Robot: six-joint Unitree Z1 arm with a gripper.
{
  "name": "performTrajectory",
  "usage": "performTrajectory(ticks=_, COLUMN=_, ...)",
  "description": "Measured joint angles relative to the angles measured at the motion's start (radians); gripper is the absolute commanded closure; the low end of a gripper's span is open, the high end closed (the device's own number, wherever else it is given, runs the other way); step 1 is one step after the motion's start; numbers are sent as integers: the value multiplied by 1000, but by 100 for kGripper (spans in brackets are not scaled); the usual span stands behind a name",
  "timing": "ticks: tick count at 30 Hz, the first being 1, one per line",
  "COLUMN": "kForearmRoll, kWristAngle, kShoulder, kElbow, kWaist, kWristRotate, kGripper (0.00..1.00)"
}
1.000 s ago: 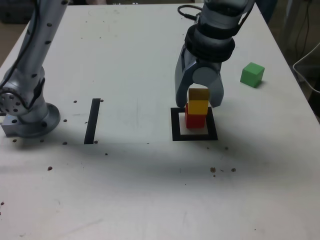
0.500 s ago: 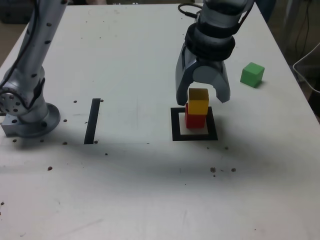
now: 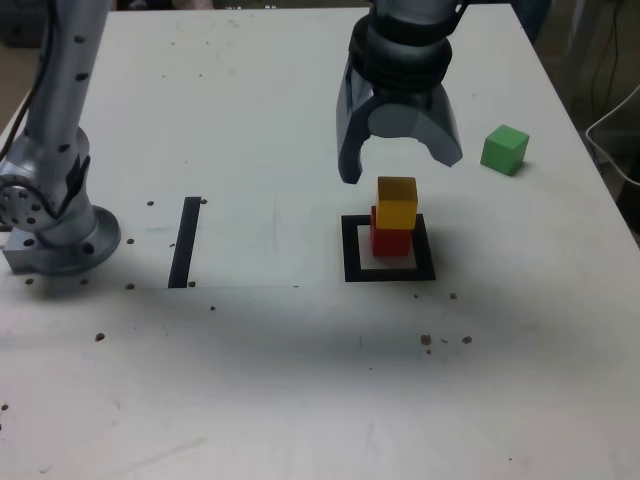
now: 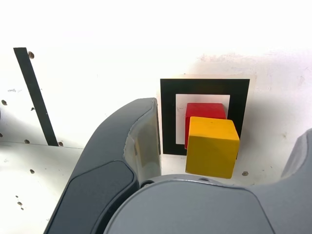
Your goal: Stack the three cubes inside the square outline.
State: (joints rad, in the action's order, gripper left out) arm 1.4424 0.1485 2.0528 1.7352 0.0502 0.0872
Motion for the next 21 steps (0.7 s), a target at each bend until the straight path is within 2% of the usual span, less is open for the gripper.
performTrajectory(ticks=6, kForearmRoll=-1, kWristAngle=6, kShoulder=-17, kElbow=-9, kWaist=-5, kWristRotate=-69, kGripper=0)
performTrajectory(ticks=13, kForearmRoll=21, kWristAngle=18, kShoulder=-34, kElbow=58, kWaist=-48, kWristRotate=-286, kGripper=0)
performTrajectory(ticks=21, kForearmRoll=61, kWristAngle=60, kShoulder=-23, kElbow=147, kWaist=-98, kWristRotate=-459, kGripper=0)
